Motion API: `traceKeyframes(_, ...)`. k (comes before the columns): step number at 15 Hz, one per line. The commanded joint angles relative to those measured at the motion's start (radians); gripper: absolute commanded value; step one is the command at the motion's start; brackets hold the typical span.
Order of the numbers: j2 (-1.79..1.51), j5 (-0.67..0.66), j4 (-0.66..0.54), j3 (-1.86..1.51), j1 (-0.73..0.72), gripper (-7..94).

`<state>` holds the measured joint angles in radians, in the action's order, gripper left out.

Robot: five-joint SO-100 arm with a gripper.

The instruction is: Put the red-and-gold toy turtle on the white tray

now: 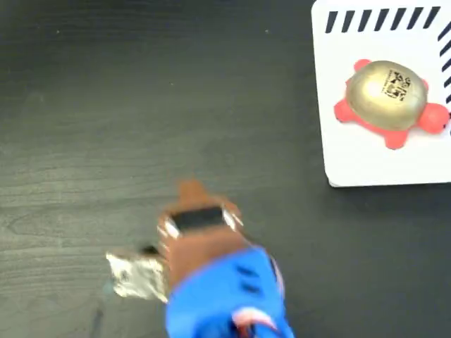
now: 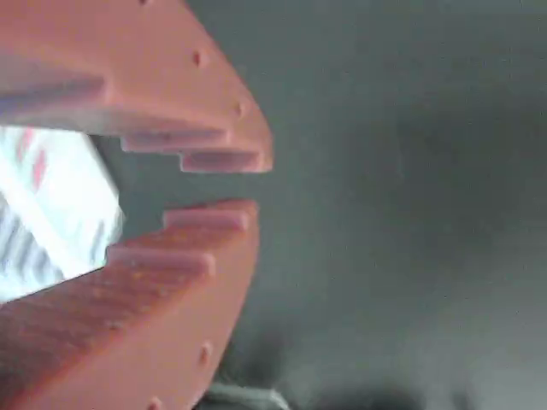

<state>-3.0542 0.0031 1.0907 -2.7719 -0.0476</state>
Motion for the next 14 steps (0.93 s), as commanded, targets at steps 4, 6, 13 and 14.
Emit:
traceKeyframes(4, -0.193, -0.025, 0.198, -0.115, -0.003, 0)
traceKeyframes(6, -0.196, -0.018, 0.192, -0.147, -0.005, 0)
traceKeyframes(13, -0.196, 0.006, 0.192, -0.147, 0.028, 0)
traceKeyframes(14, -0.196, 0.006, 0.192, -0.147, 0.028, 0)
